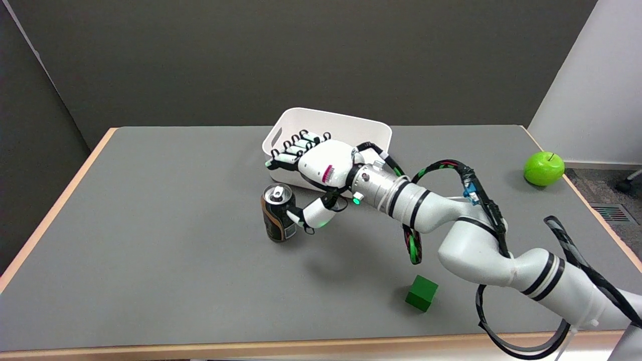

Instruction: Pick up the black can.

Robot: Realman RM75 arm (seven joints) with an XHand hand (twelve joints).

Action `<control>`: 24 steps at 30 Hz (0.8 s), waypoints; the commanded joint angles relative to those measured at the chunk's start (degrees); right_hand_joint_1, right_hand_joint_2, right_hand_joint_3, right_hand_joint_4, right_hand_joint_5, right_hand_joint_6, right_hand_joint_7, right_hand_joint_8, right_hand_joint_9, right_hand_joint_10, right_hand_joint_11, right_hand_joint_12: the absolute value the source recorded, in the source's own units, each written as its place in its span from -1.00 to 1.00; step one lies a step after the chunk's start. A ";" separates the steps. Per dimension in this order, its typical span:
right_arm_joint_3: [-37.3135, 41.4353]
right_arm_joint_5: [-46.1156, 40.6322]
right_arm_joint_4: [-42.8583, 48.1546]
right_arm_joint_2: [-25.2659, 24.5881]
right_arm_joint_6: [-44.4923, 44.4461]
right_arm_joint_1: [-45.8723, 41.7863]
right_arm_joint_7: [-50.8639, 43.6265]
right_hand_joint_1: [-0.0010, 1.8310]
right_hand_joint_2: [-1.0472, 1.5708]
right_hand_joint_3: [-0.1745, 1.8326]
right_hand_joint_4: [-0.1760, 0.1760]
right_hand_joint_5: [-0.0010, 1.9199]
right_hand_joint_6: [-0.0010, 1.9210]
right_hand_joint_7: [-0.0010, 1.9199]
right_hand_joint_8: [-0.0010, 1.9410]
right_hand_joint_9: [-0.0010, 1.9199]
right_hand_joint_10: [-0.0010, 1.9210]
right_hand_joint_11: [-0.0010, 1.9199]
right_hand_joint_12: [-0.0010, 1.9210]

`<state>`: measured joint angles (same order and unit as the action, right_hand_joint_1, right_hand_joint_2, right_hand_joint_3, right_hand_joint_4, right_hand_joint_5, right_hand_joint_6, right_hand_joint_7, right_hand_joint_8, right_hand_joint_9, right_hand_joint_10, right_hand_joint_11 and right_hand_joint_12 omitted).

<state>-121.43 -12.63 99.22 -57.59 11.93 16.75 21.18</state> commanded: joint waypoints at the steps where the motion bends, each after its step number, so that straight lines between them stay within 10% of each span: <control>1: -0.39 0.07 0.52 0.20 1.47 -0.13 -0.11 -0.34 0.25 0.11 0.45 -0.79 -0.57 -0.76 -0.72 -0.87 -0.44 -1.00 0.14; 24: -5.46 -2.17 -10.53 -3.35 -6.35 5.28 0.29 -0.32 0.24 0.13 0.45 -0.79 -0.55 -0.76 -0.70 -0.87 -0.42 -1.00 0.17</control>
<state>-124.32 -13.14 94.63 -59.25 9.52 19.39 21.29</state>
